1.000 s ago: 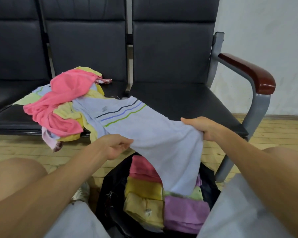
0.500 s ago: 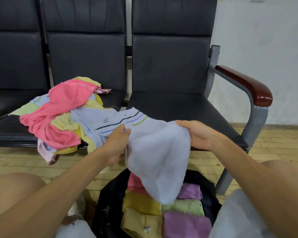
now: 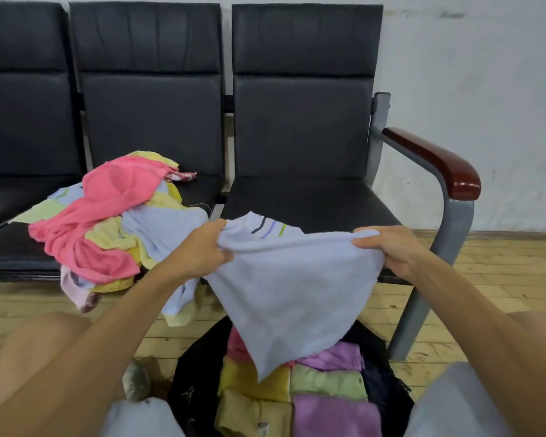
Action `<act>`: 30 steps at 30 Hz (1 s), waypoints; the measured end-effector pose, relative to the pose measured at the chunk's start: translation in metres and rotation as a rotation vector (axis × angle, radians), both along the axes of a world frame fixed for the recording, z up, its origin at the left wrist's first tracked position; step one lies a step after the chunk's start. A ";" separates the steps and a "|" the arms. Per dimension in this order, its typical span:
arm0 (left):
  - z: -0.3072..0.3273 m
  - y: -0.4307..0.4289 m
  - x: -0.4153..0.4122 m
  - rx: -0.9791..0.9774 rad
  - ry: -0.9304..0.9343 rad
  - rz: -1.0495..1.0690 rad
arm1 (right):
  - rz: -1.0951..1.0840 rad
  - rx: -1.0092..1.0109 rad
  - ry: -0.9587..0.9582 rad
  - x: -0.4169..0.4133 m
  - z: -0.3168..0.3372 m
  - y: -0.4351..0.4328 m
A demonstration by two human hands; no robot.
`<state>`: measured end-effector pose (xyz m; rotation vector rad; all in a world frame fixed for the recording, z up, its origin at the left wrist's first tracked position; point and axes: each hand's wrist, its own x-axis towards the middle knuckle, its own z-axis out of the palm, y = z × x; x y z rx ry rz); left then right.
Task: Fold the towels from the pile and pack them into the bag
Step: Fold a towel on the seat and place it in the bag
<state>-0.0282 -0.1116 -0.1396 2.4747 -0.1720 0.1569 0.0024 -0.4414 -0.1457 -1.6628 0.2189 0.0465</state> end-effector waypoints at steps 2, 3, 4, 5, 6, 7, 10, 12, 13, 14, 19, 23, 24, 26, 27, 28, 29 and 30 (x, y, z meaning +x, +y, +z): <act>-0.005 0.004 0.001 0.093 -0.021 0.023 | 0.023 -0.068 0.005 -0.003 0.000 -0.008; -0.007 0.007 0.002 0.120 -0.035 0.022 | 0.045 -0.105 0.019 -0.005 -0.001 -0.010; -0.006 0.009 0.002 0.152 -0.061 0.024 | 0.080 -0.152 0.037 -0.006 0.000 -0.013; -0.006 0.012 0.003 0.168 -0.080 0.037 | 0.126 -0.203 0.062 -0.007 -0.001 -0.015; -0.006 0.015 0.005 0.172 -0.095 0.051 | 0.173 -0.239 0.083 -0.008 -0.001 -0.014; -0.008 0.019 0.007 0.156 -0.100 0.068 | 0.212 -0.256 0.094 -0.009 -0.002 -0.014; -0.011 0.026 0.010 0.099 -0.065 0.120 | 0.225 -0.206 0.045 -0.009 -0.004 -0.009; -0.012 0.030 0.012 0.040 -0.068 0.127 | 0.157 -0.085 0.010 -0.005 -0.003 -0.009; -0.012 0.031 0.013 0.002 -0.088 0.131 | 0.132 -0.009 -0.008 -0.003 -0.002 -0.010; -0.010 0.033 0.013 -0.051 -0.111 0.137 | 0.108 0.061 -0.021 0.000 -0.002 -0.011; 0.003 0.029 0.006 -0.618 -0.073 0.233 | -0.225 0.273 -0.075 0.000 0.002 -0.016; 0.009 0.024 0.003 -0.993 -0.004 0.256 | -0.087 0.269 -0.160 -0.009 0.012 -0.009; 0.009 0.024 0.002 -1.047 -0.005 0.261 | -0.063 0.214 -0.161 -0.011 0.014 -0.006; 0.009 0.026 0.002 -1.100 -0.006 0.275 | -0.079 0.095 -0.151 -0.014 0.016 -0.003; 0.008 0.029 0.002 -1.110 -0.001 0.274 | -0.104 0.056 -0.152 -0.014 0.017 -0.002; 0.008 0.031 0.003 -1.109 0.015 0.262 | -0.125 0.035 -0.164 -0.014 0.016 -0.002; 0.007 0.033 0.003 -1.095 0.031 0.237 | -0.141 0.023 -0.182 -0.014 0.015 -0.002; 0.008 0.033 0.003 -1.056 0.040 0.204 | -0.156 0.010 -0.202 -0.013 0.014 -0.003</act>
